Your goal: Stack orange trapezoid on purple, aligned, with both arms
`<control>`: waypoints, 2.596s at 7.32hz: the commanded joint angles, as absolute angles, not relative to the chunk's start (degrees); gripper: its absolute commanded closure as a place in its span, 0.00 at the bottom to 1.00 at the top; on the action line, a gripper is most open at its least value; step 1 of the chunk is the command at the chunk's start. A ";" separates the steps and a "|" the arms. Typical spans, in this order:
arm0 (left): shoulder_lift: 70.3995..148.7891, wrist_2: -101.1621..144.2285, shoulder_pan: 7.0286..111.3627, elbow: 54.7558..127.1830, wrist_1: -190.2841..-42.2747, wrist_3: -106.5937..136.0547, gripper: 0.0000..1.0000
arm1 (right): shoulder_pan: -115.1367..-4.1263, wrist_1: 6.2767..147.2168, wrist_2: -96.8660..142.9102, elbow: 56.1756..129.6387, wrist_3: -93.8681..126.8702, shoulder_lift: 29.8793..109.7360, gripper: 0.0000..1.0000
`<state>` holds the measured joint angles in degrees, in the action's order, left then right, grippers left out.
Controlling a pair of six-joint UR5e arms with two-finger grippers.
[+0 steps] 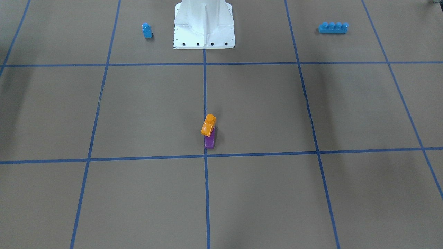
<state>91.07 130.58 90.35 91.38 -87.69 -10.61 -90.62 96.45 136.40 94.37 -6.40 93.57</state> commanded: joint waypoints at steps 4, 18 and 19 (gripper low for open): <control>91.05 130.61 90.35 91.32 -87.80 -10.55 0.00 | -91.23 96.07 136.84 94.13 -7.56 93.78 0.00; 91.93 130.08 90.26 89.74 -88.33 3.16 0.00 | -91.23 95.80 136.32 94.04 0.88 93.69 0.00; 91.93 130.08 90.26 89.74 -88.33 3.16 0.00 | -91.23 95.80 136.32 94.04 0.88 93.69 0.00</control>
